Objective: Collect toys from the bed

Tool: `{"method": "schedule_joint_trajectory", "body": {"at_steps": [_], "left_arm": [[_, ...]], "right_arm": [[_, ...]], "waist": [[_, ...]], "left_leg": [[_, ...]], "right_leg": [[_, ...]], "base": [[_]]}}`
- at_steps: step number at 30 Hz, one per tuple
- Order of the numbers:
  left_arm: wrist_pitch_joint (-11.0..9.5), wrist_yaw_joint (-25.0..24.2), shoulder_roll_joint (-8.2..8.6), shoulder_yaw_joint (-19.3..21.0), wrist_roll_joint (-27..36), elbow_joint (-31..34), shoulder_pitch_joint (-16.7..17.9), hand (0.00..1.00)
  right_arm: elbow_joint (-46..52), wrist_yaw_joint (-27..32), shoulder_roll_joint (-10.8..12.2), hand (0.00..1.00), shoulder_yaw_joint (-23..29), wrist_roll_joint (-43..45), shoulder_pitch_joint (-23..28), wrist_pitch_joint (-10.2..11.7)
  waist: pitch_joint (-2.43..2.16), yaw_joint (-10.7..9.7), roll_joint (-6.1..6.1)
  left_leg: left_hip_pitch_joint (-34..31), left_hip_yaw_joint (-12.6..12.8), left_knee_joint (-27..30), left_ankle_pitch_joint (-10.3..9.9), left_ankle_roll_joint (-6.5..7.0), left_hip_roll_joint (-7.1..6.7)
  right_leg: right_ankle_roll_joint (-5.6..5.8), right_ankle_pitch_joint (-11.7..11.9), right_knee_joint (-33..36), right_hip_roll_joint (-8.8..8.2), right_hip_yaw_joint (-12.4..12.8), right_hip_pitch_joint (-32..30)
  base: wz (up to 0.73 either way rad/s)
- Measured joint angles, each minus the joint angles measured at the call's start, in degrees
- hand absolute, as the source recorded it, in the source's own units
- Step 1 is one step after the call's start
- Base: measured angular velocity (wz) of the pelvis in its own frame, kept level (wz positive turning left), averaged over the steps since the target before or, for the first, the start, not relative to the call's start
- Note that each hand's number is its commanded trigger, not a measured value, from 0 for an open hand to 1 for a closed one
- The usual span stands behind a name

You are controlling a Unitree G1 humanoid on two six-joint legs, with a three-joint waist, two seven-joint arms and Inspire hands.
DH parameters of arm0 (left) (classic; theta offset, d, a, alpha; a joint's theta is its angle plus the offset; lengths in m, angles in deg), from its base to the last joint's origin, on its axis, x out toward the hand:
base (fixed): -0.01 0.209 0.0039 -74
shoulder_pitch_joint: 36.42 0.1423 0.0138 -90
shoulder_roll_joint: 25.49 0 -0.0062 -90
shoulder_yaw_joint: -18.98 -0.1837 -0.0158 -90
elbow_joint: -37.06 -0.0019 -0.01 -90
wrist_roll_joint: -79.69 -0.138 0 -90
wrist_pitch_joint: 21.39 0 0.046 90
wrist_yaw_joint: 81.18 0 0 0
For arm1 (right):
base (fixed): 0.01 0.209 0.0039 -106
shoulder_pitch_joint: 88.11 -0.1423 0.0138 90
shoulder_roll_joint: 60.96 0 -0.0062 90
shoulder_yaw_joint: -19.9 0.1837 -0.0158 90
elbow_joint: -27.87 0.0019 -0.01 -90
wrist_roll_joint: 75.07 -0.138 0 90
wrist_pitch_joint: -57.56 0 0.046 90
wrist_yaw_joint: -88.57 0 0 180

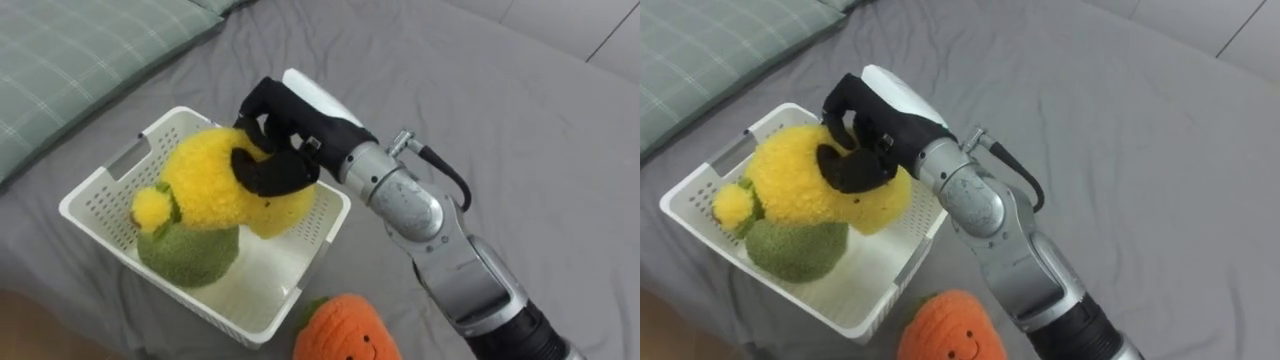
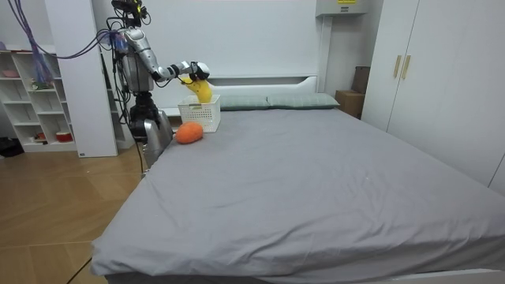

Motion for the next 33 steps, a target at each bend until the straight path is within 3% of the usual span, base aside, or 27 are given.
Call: {"method": "schedule_joint_trajectory", "body": {"at_steps": [1,2,19,26,33], "left_arm": [[0.07,0.0,0.01,0.0,0.0,0.0,0.01,0.0],[0.18,-0.01,-0.01,-0.03,-0.01,0.01,0.03,0.0],[0.99,0.28,-0.37,0.19,-3.74,1.29,-1.16,0.0],[1.01,0.93,0.03,1.4,-4.12,1.95,-1.05,0.0],[1.02,1.06,0.36,3.51,-5.38,2.06,-0.57,0.0]], "right_arm": [[-0.12,0.0,0.05,0.18,0.0,0.25,0.0,-0.01],[-0.56,0.0,0.13,0.01,0.0,0.41,0.0,-0.01],[-4.21,3.41,0.28,0.0,0.03,0.13,0.01,-0.77],[-4.22,4.7,-1.83,0.0,0.2,-2.7,0.11,-0.7],[-4.19,5.19,-4.27,0.0,0.79,-3.94,0.17,-0.49]], "waist": [[-0.04,0.09,-0.06],[-0.22,0.15,-0.34],[-0.24,0.07,-1.33],[0.0,-0.29,-1.27],[0.13,-2.19,-0.96]], "left_leg": [[-0.01,-0.01,0.0,0.0,0.0,0.0],[-0.04,-0.06,0.0,0.0,0.0,-0.03],[-0.78,0.09,0.32,0.16,0.08,-0.15],[0.29,0.79,0.09,0.15,0.09,-0.07],[0.74,1.27,0.2,0.13,0.08,-0.01]], "right_leg": [[0.0,0.0,0.0,0.0,-0.01,0.0],[0.0,0.0,0.0,-0.04,-0.41,-0.01],[0.0,0.0,0.01,-0.24,-0.9,-0.93],[0.01,0.0,0.04,-0.18,0.18,-0.27],[0.0,0.0,0.07,-0.07,0.97,0.2]], "base": [[0.0],[0.04],[0.0],[-0.04],[-0.03]]}}
